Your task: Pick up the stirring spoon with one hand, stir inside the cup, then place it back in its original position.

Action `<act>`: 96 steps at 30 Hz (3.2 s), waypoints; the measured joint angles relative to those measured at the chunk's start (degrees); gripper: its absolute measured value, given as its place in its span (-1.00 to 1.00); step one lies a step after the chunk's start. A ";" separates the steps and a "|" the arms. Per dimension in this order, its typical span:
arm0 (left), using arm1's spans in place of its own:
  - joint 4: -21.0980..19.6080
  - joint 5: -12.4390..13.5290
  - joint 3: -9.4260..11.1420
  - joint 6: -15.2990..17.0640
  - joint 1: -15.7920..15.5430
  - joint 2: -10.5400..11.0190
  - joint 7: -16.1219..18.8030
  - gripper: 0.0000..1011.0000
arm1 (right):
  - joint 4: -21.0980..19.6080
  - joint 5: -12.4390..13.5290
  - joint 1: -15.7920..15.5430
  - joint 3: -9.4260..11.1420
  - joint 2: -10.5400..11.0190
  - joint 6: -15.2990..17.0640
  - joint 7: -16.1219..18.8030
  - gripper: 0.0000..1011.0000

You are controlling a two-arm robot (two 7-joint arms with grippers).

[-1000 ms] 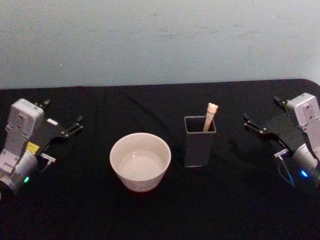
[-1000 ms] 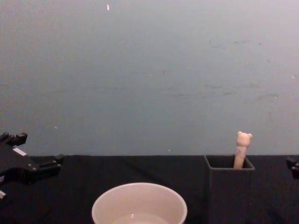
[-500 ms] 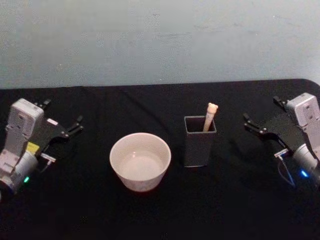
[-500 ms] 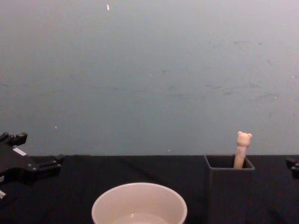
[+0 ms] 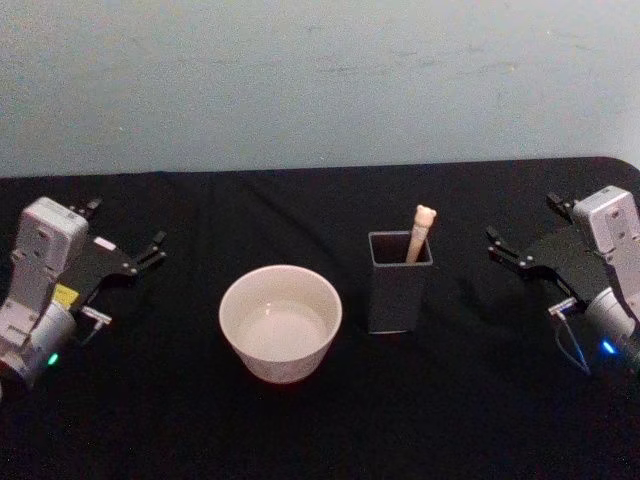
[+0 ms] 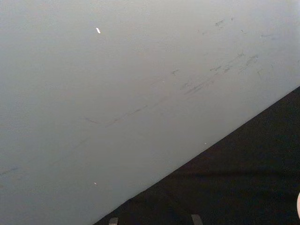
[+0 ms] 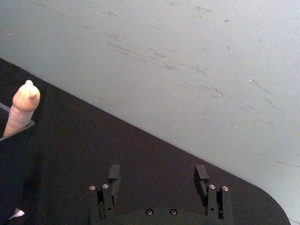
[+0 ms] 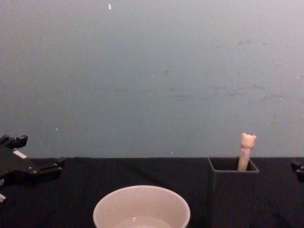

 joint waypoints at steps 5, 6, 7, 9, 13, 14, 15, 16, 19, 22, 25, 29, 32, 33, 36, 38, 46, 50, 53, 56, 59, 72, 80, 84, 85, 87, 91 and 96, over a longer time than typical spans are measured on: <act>0.00 0.00 0.00 0.00 0.00 0.00 0.00 0.98 | 0.00 0.00 0.00 0.00 0.00 0.00 0.00 0.98; 0.00 0.00 0.00 0.00 0.00 0.00 0.00 0.98 | 0.00 0.00 0.00 0.00 0.00 0.00 0.00 0.98; 0.00 0.00 0.00 0.00 0.00 0.00 0.00 0.98 | 0.00 0.00 0.00 0.00 0.00 0.00 0.00 0.98; 0.00 0.00 0.00 0.00 0.00 0.00 0.00 0.98 | 0.00 0.00 0.00 0.00 0.00 0.00 0.00 0.98; 0.00 0.00 0.00 0.00 0.00 0.00 0.00 0.98 | 0.18 -0.02 -0.14 0.59 -0.42 -0.01 0.01 0.98; 0.00 0.00 0.00 0.00 0.00 0.00 0.00 0.98 | 0.18 0.07 -0.26 0.84 -0.53 -0.01 0.05 0.98; 0.00 0.00 0.00 0.00 0.00 0.00 0.00 0.98 | 0.15 0.26 -0.40 1.13 -0.61 -0.01 0.15 0.98; 0.00 0.00 0.00 0.00 0.00 0.00 0.00 0.98 | 0.06 0.48 -0.57 1.42 -0.66 -0.02 0.30 0.98; 0.00 0.00 0.00 0.00 0.00 0.00 0.00 0.98 | -0.75 1.23 -1.50 2.40 -0.54 -0.17 1.09 0.98; 0.00 0.00 0.00 0.00 0.00 0.00 0.00 0.98 | -2.15 2.19 -2.93 3.48 -0.05 -0.49 2.19 0.98; 0.00 0.00 0.00 0.00 0.00 0.00 0.00 0.98 | -4.23 3.94 -4.93 4.69 0.79 -0.86 4.20 0.98; 0.00 0.00 0.00 0.00 0.00 0.00 0.00 0.98 | -6.17 5.95 -6.81 5.81 1.60 -1.20 6.50 0.98; 0.00 0.00 0.00 0.00 0.00 0.00 0.00 0.98 | -7.91 8.26 -8.39 6.73 2.15 -1.28 9.04 0.98; 0.00 0.00 0.00 0.00 0.00 0.00 0.00 0.98 | -8.70 9.41 -9.02 7.11 2.32 -1.23 10.37 0.98; 0.00 0.01 0.00 0.00 0.00 0.00 0.00 0.98 | -9.83 11.37 -9.79 7.60 2.43 -0.89 12.84 0.98; 0.00 0.00 0.00 0.00 0.00 0.00 0.00 0.98 | -10.21 12.17 -9.96 7.71 2.41 -0.67 14.08 0.98; 0.00 0.00 0.00 0.00 0.00 0.00 0.00 0.98 | -10.33 12.90 -8.81 6.98 0.18 -0.30 17.97 0.98; 0.00 0.01 0.00 0.00 0.00 0.00 0.00 0.98 | -9.55 12.75 -7.55 6.44 -1.46 0.10 19.06 0.98; 0.00 0.00 0.00 0.00 0.00 0.00 0.00 0.98 | -8.69 12.53 -6.54 6.15 -2.70 0.27 19.78 0.98; 0.00 0.00 0.00 0.00 0.00 0.00 0.00 0.98 | -7.65 12.42 -5.50 5.96 -3.89 0.44 20.48 0.98; 0.00 0.00 0.00 0.00 0.00 0.00 0.00 0.98 | -6.79 12.40 -4.67 5.84 -4.79 0.67 21.13 0.98; 0.00 0.00 0.00 0.00 0.00 0.00 0.00 0.98 | -2.23 12.10 -0.60 5.67 -8.59 2.83 24.39 0.98; 0.00 0.00 0.00 0.00 0.00 0.00 0.00 0.98 | -1.18 11.80 -0.04 6.30 -10.00 3.79 25.49 0.98; 0.00 0.00 0.00 0.00 0.00 0.00 0.00 0.98 | -1.12 11.74 -0.04 6.45 -10.17 3.85 25.53 0.98; 0.00 0.00 0.00 0.00 0.00 0.00 0.00 0.98 | -1.12 11.74 -0.04 6.44 -10.16 3.85 25.53 0.98; 0.00 0.00 0.00 0.00 0.00 0.00 0.00 0.98 | -1.12 11.74 -0.04 6.42 -10.12 3.86 25.53 0.98; 0.00 0.00 0.00 0.00 0.00 0.00 0.00 0.98 | -1.13 11.74 -0.03 6.38 -10.08 3.86 25.54 0.98; 0.00 0.00 0.00 0.00 0.00 0.00 0.00 0.98 | -1.15 11.74 -0.01 6.35 -10.05 3.85 25.53 0.98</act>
